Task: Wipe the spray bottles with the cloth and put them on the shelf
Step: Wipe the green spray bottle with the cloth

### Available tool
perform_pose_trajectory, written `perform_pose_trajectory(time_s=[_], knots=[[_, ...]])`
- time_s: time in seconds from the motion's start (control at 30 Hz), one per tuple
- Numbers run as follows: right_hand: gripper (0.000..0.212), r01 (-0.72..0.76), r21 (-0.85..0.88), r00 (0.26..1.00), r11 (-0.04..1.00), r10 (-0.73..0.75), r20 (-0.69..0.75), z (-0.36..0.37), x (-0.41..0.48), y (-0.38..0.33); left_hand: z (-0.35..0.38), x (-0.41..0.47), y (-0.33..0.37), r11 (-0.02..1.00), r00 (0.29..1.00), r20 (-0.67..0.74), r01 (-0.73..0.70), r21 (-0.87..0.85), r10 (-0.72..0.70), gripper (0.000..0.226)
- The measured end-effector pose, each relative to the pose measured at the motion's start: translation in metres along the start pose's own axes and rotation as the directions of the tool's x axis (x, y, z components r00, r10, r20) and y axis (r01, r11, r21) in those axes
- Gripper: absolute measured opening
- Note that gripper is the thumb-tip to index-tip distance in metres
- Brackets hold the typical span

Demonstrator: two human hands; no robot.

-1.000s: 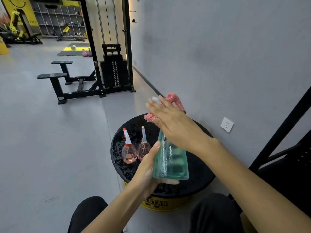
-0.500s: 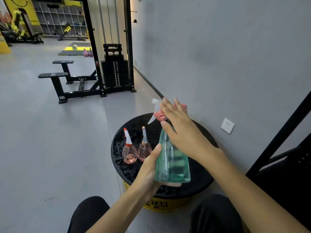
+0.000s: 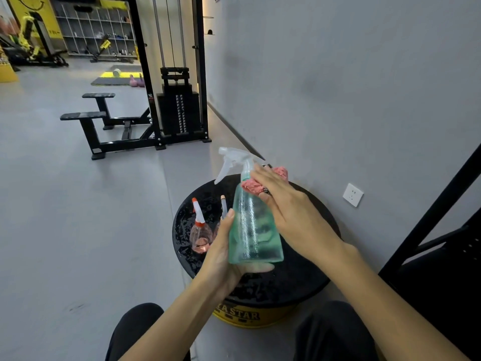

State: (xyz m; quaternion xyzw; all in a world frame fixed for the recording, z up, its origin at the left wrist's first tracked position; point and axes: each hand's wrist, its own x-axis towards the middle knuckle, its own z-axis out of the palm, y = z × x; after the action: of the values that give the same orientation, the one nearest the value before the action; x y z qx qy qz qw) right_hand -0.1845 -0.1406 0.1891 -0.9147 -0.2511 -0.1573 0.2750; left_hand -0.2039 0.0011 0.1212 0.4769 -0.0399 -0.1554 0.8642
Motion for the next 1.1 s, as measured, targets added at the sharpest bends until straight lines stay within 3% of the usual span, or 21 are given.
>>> perform_pose_trajectory(time_s=[0.37, 0.63, 0.9, 1.1], knots=[[0.052, 0.057, 0.014, 0.997, 0.998, -0.057, 0.055, 0.011, -0.039, -0.018, -0.004, 0.004, 0.015, 0.997, 1.0, 0.013, 0.007, -0.076, -0.006, 0.048], [0.06, 0.002, 0.105, 0.996, 0.995, 0.008, -0.089, 0.013, -0.015, -0.014, 0.007, 0.004, 0.007, 0.997, 0.998, 0.037, 0.06, -0.049, -0.058, 0.047], [0.057, 0.033, 0.042, 0.999, 0.999, -0.032, -0.023, 0.034, -0.053, -0.029, 0.003, 0.006, 0.012, 0.999, 0.999, -0.041, 0.034, -0.005, -0.034, 0.053], [0.057, 0.014, -0.004, 0.997, 1.0, -0.015, -0.069, 0.03, -0.038, -0.025, 0.005, 0.002, 0.008, 0.999, 0.999, 0.019, 0.032, -0.02, -0.032, 0.046]])
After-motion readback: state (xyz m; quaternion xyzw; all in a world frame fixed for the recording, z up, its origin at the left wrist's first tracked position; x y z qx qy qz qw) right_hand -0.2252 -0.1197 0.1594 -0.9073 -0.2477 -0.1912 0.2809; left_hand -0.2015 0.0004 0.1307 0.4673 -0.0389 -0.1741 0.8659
